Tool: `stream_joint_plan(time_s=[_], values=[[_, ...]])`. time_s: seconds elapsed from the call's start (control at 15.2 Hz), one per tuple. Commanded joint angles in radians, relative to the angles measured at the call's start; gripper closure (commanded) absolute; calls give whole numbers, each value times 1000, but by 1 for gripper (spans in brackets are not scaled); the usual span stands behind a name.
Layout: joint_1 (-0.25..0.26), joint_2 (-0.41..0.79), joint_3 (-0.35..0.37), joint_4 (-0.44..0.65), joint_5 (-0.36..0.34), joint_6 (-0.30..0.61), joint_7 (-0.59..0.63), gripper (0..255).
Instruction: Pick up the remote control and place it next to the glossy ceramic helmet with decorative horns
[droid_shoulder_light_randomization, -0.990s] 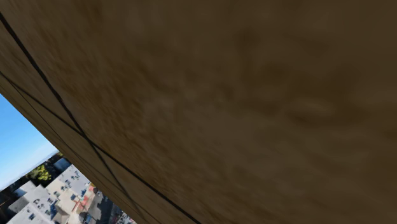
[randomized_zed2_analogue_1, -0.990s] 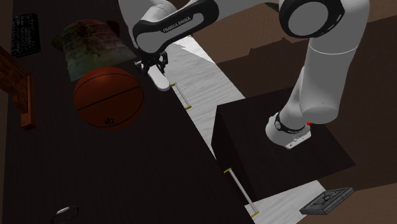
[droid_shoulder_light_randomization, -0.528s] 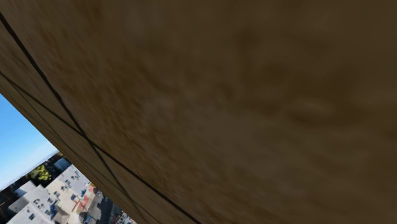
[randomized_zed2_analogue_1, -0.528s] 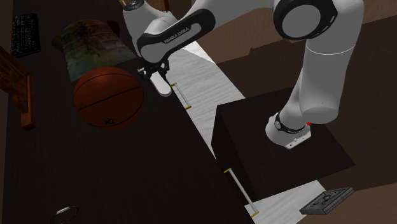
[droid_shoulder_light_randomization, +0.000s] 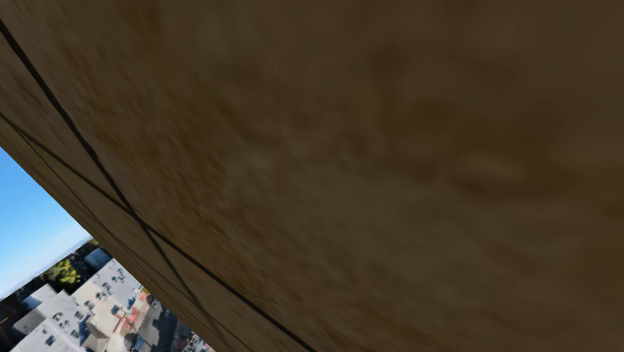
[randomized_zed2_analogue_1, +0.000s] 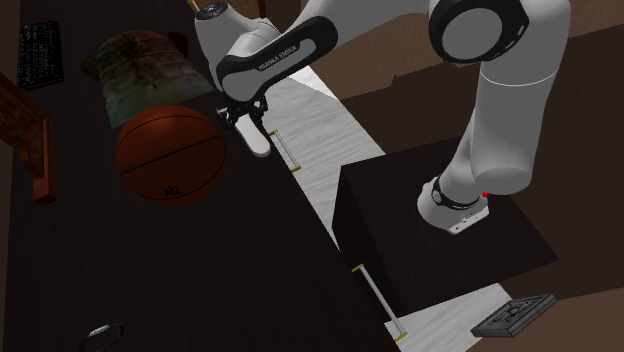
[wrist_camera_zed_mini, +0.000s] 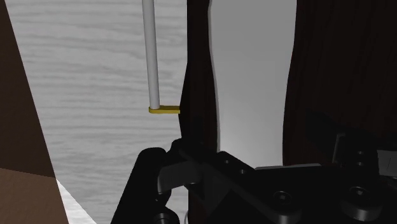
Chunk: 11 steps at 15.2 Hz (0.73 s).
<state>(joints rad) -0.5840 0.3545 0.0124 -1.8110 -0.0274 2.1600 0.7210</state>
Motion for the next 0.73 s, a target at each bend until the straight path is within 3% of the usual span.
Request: stream_joint_plan(time_s=[0.0, 0.26, 0.53, 0.66], values=[[0, 0, 0, 0, 0, 0, 0, 0], [0, 0, 0, 0, 0, 0, 0, 0], [1, -50, 1, 60, 2, -110, -1, 0], [1, -51, 1, 60, 2, -110, -1, 0]])
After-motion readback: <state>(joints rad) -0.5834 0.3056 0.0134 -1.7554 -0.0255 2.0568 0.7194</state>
